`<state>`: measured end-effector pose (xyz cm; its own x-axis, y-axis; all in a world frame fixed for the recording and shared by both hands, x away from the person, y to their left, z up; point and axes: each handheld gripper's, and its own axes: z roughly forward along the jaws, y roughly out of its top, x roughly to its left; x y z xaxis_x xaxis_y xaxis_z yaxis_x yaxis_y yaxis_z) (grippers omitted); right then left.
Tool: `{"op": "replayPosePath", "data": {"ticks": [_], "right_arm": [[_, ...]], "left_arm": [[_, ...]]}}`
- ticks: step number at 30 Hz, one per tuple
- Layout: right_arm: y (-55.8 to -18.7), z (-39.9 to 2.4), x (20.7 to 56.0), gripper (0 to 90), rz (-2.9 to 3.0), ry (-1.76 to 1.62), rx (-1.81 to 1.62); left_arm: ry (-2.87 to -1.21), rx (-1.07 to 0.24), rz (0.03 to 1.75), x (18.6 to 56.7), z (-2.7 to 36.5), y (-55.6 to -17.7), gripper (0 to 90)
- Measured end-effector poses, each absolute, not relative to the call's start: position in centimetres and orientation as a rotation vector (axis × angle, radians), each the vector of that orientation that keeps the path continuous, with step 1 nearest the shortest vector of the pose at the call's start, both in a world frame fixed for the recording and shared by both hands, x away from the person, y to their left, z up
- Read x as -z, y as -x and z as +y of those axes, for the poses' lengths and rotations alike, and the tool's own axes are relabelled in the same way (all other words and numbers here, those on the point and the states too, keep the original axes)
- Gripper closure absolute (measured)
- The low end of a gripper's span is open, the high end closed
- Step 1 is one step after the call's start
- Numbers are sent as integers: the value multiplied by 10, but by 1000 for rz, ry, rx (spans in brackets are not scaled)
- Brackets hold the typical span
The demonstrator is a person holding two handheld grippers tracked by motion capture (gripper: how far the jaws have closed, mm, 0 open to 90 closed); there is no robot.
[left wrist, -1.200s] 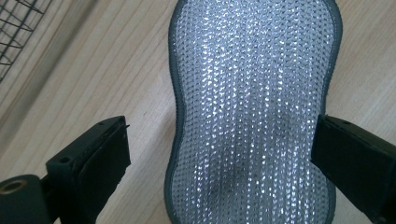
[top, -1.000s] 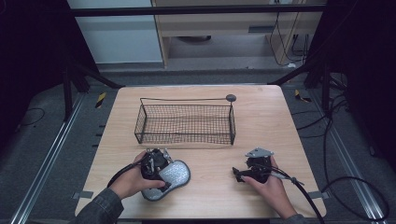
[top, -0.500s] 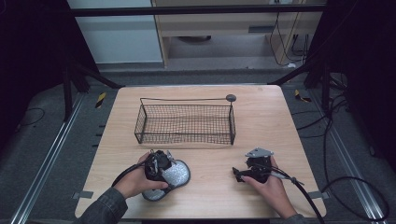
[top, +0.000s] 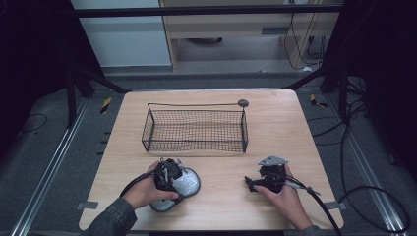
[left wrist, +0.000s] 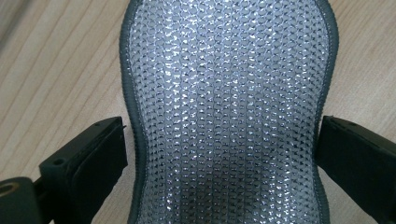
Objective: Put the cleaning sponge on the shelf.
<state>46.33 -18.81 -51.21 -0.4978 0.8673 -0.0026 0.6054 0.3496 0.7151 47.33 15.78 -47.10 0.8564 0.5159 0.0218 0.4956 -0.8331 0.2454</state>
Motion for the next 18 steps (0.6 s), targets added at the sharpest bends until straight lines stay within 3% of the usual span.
{"op": "replayPosePath", "data": {"ticks": [18], "right_arm": [[-463, -188, 512, 12, 2236, -1293, -940]], "left_arm": [[-2802, -128, 759, 476, 157, -474, 25]]}}
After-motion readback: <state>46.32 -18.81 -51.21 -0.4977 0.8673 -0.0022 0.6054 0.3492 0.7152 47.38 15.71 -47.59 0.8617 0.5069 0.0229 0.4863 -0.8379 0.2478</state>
